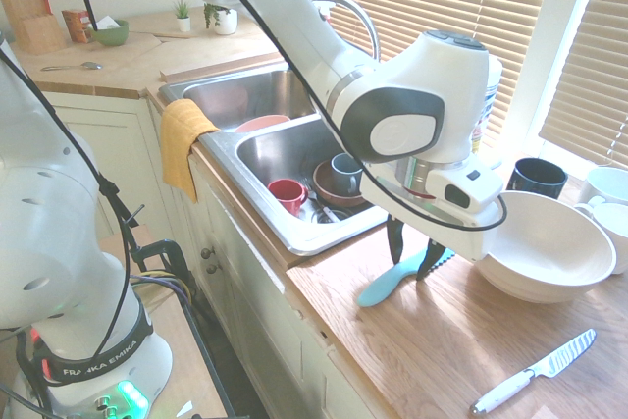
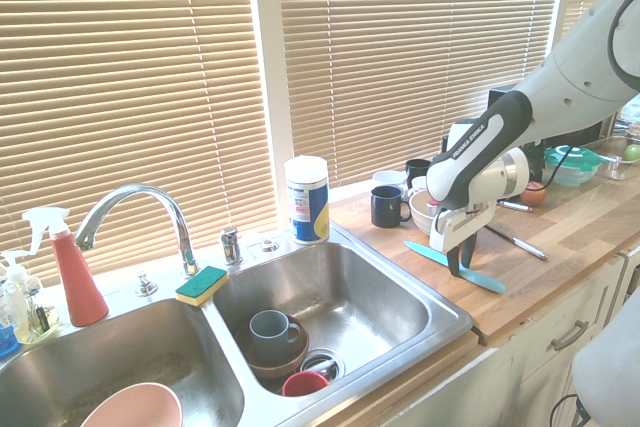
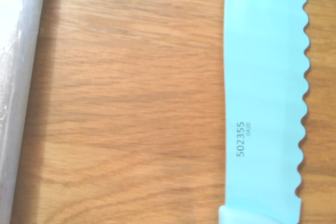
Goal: Put the knife into the sink
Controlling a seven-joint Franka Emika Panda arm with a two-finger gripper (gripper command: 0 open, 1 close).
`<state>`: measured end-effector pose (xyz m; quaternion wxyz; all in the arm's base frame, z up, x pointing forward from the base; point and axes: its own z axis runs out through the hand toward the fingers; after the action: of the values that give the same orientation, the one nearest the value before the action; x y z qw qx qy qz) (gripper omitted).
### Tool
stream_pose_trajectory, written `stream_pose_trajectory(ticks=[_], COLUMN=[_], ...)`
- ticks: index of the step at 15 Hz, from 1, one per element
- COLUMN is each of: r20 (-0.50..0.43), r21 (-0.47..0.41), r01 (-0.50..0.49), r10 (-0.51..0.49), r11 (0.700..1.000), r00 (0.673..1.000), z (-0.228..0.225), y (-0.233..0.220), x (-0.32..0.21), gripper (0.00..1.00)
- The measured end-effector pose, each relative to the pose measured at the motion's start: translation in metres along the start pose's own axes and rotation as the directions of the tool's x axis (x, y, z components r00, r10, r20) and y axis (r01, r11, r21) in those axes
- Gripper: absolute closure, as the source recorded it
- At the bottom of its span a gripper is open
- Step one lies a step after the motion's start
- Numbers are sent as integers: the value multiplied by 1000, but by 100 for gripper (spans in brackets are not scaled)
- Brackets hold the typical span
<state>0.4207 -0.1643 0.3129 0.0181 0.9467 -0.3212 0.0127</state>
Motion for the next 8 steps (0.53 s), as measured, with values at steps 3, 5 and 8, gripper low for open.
stream_pose_trajectory(ticks=[3,5,8], r20=[-2,-4,-4], r21=[1,2,2], r01=[1,0,0], r10=[-1,0,0], r11=[1000,1000,1000], r00=[1000,1000,1000], z=[-1,-1,-1], y=[-1,0,0], x=[0,0,0], gripper=[100,100,100])
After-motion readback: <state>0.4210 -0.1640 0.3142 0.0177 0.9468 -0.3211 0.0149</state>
